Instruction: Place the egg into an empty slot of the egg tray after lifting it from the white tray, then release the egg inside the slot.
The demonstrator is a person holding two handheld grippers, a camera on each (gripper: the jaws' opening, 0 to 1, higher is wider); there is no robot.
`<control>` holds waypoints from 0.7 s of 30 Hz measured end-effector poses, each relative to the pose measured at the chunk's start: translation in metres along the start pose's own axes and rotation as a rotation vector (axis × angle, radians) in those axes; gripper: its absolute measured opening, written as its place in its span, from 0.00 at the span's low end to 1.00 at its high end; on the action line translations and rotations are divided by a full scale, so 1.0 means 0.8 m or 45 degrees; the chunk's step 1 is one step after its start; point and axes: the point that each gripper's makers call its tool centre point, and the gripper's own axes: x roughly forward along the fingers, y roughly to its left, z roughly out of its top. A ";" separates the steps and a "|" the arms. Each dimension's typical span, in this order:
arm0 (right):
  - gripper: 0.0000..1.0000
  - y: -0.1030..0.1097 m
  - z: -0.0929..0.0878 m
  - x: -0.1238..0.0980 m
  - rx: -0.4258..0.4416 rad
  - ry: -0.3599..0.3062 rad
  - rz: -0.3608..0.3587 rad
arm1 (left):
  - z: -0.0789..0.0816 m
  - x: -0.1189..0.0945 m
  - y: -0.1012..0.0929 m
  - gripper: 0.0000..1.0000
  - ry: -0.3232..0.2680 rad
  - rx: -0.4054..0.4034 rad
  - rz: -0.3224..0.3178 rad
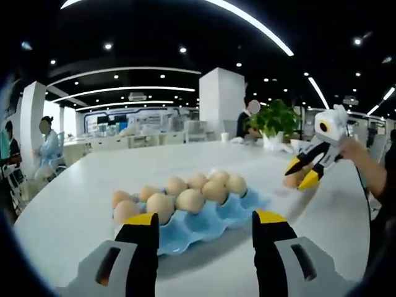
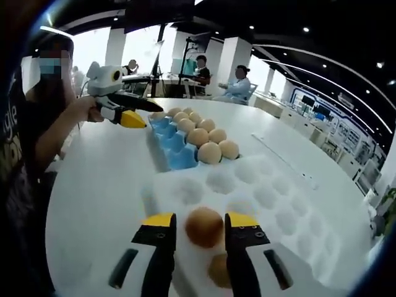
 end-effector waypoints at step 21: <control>0.25 -0.003 -0.006 -0.001 0.055 0.046 -0.012 | -0.005 0.008 -0.020 0.63 0.037 0.033 -0.049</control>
